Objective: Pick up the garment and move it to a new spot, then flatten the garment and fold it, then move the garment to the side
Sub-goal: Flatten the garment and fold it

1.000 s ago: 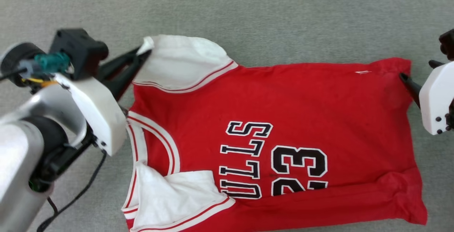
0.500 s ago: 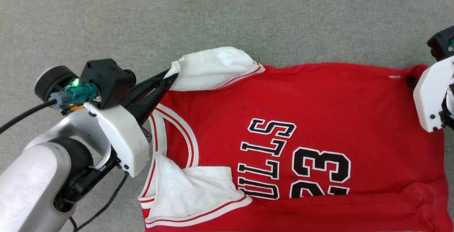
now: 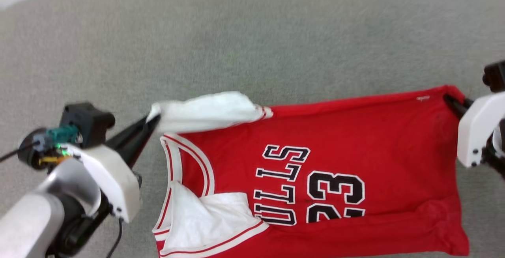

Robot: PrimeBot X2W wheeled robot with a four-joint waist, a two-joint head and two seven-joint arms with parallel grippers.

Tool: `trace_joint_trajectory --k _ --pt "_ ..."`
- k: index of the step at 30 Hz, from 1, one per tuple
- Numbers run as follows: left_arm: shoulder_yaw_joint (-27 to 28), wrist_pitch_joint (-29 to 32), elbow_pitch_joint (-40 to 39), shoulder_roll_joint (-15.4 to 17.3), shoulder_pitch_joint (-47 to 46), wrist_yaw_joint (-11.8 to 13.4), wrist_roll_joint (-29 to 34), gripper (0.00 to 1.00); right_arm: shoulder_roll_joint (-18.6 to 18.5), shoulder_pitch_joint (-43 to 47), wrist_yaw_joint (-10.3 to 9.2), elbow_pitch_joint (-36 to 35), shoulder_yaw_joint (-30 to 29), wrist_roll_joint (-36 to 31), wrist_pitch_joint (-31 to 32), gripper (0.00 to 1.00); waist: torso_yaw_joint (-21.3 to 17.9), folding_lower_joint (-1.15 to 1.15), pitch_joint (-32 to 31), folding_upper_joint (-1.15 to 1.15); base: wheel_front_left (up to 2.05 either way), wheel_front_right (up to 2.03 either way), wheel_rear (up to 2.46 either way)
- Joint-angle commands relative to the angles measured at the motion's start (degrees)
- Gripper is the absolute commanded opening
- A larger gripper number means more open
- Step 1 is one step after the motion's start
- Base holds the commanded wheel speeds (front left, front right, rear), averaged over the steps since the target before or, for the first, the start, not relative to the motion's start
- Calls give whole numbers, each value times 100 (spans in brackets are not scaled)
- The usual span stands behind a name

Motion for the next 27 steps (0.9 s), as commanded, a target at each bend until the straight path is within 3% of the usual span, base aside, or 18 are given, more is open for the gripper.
trace_joint_trajectory --k 1,5,13,27 --pt "20 -42 -43 42 213 60 -48 0 40 223 -4 -100 -59 72 -63 0 -107 0 -298 0 0 0 0" --pt "-40 -26 -265 130 993 298 -232 0 99 1185 -4 -616 -308 286 -171 0 -130 0 -658 0 0 0 0" --pt "-434 62 -101 34 1822 400 -387 0 57 2236 -3 -890 -308 452 -135 0 -125 0 -787 0 0 0 0" --pt "-1049 5 1268 -344 1824 56 -182 0 -659 2363 -4 -554 901 264 -507 0 -89 0 -753 0 0 0 0"
